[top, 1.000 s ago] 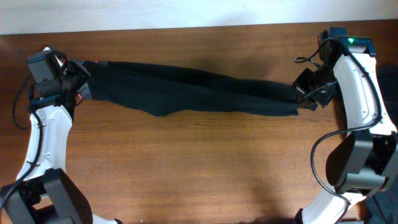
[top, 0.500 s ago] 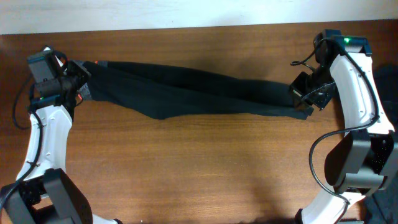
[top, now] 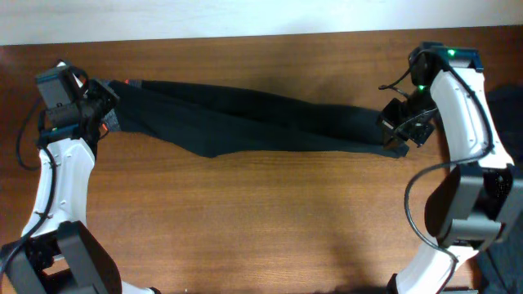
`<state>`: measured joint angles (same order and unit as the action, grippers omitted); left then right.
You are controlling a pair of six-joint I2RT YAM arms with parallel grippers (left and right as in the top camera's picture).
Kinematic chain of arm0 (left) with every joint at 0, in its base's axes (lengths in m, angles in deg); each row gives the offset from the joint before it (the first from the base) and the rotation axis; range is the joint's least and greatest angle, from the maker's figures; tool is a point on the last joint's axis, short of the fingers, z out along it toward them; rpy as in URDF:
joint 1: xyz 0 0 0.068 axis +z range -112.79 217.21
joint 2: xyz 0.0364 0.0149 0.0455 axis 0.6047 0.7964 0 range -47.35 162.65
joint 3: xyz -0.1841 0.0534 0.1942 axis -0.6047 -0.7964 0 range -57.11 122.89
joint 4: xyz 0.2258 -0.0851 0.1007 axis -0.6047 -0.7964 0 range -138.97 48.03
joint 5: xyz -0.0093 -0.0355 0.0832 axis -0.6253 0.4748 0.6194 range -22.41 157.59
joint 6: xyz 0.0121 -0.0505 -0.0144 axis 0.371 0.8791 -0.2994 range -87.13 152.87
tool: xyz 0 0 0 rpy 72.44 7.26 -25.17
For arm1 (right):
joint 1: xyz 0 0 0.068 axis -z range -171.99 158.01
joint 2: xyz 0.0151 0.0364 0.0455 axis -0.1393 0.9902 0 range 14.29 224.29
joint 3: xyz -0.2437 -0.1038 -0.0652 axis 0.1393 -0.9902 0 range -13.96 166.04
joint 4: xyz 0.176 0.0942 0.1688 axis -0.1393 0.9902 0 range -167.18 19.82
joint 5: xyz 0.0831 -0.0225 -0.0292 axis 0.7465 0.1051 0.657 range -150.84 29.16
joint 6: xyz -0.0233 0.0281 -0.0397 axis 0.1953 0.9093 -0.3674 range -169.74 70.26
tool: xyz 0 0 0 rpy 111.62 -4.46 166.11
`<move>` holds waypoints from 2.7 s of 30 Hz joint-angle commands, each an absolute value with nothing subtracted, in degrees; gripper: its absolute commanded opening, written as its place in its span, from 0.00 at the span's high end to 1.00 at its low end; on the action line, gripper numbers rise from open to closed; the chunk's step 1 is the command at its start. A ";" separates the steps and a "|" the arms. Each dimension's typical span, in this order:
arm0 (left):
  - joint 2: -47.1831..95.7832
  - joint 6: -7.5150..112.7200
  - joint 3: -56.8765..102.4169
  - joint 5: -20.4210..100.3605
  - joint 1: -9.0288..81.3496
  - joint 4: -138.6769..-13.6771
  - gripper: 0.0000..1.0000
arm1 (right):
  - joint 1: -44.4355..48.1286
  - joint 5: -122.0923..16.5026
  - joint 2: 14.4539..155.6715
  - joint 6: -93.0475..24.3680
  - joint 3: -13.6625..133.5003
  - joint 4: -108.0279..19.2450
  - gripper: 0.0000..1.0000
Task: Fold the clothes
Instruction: 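Lay the folded edge down along the top edge with both grippers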
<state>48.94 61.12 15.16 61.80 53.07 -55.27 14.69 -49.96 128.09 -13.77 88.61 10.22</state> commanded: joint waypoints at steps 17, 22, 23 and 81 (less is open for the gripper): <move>52.83 60.37 16.67 62.88 53.33 -52.69 1.00 | 14.08 -49.46 136.42 -13.51 89.35 -4.16 0.96; 55.44 60.39 16.67 62.83 53.33 -49.59 1.00 | 14.01 -49.68 136.98 -13.51 89.35 -10.46 0.96; 55.85 60.39 16.67 62.81 53.33 -48.98 1.00 | 14.01 -49.66 136.98 -13.51 89.35 -11.62 0.96; 69.47 46.76 38.18 60.10 39.52 -81.70 1.00 | 2.88 -48.74 141.42 -39.43 102.94 -1.43 0.96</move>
<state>67.35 48.53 37.63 58.85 39.87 -81.65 4.28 -47.21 142.34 -38.84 106.64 0.43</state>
